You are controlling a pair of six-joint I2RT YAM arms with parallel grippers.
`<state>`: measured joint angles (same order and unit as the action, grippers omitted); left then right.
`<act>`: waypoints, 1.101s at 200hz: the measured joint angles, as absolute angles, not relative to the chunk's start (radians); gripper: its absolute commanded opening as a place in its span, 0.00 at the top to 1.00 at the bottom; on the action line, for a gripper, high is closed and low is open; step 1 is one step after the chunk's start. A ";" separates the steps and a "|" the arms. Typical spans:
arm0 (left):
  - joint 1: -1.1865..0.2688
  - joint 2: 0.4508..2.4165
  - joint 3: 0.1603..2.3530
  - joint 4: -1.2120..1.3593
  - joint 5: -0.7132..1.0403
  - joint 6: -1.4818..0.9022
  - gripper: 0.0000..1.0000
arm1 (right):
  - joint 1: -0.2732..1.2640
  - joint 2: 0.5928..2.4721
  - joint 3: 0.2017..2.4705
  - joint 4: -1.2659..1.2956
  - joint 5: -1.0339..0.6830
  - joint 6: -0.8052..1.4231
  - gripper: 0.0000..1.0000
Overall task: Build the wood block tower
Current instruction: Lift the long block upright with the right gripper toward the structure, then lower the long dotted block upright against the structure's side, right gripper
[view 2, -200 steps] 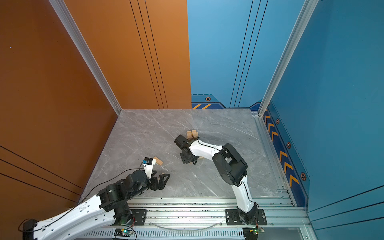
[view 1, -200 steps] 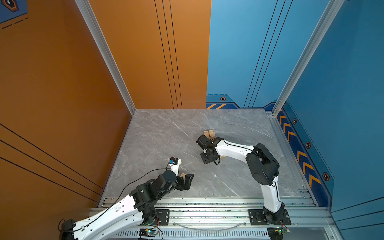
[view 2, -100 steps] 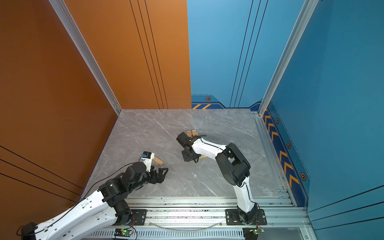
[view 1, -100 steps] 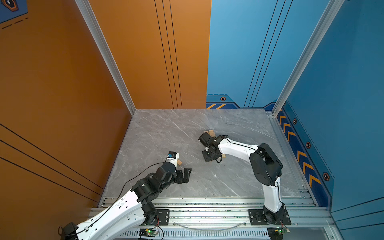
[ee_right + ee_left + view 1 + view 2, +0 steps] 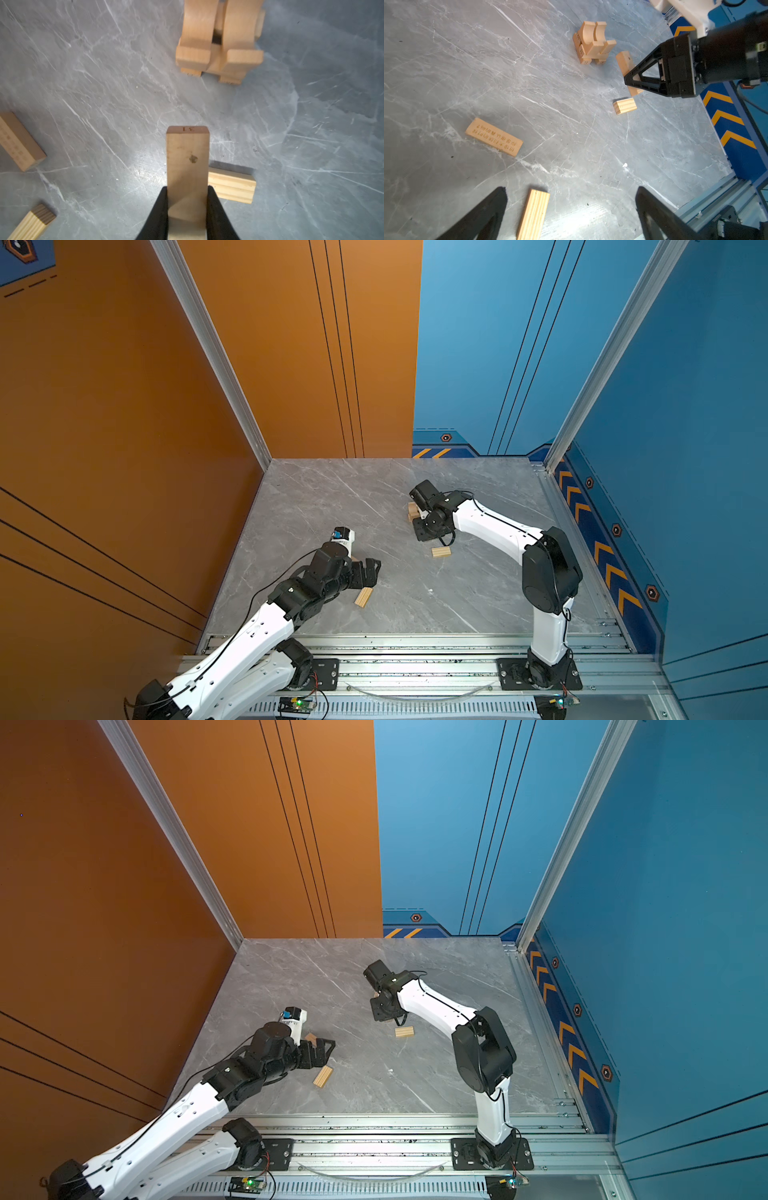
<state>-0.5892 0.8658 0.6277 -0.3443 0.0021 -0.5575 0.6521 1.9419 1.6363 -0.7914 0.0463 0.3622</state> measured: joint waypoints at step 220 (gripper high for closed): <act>-0.494 1.201 0.817 -0.213 0.166 -0.486 0.02 | 0.517 2.283 2.126 -0.944 0.029 0.280 0.75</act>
<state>-0.4938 1.2007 0.8165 -0.2134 0.1661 -0.4862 0.5175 2.2826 2.1258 -0.9443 0.0288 0.2802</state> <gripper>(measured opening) 0.978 0.271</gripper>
